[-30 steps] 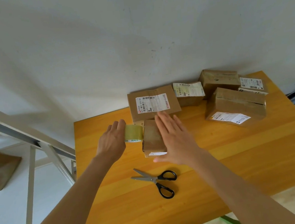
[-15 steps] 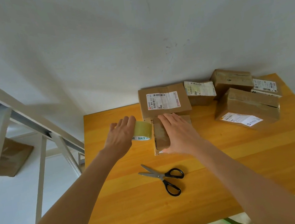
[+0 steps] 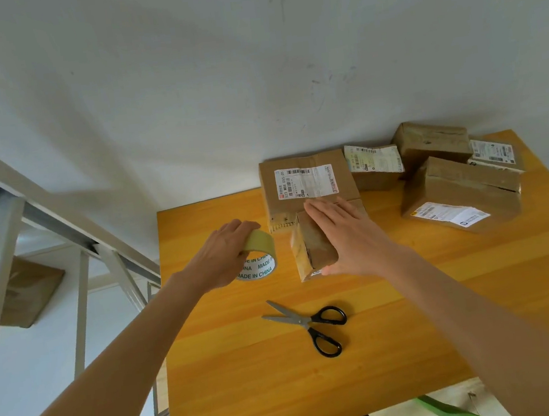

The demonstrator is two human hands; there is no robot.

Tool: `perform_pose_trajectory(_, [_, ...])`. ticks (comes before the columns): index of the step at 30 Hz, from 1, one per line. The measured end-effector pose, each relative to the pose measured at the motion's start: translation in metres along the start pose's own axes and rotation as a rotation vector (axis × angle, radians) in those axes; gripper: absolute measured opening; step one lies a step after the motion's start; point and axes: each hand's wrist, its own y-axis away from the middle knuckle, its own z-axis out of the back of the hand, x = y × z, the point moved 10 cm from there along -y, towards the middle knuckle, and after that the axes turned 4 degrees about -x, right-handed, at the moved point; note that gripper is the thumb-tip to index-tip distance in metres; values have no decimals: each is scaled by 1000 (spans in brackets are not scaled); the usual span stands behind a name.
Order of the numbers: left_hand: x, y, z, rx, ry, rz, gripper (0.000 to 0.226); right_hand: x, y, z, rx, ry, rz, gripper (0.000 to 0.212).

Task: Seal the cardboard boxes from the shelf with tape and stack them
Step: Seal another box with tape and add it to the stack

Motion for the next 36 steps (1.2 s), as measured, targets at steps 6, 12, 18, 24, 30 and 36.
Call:
perform_pose_trajectory(6, [0,0,-5,37,15,23,55,38,36,29,-340,5,113,69])
perform_pose_trajectory(12, [4,1,-4,55,0,69,64,82,78,-21,-337,-56,279,13])
perform_pose_trajectory(18, [4,-4,-3,73,91,118,58,69,84,-117,172,-85,10,38])
perform_pose_trajectory(24, [4,-5,-5,108,112,126,64,66,89,-150,228,-112,-139,44])
perform_pose_trajectory(30, [-8,-7,-2,139,188,126,85,63,87,-157,231,-96,-214,41])
perform_pose_trajectory(36, [-9,-17,4,149,198,118,40,60,90,-149,234,-270,-299,32])
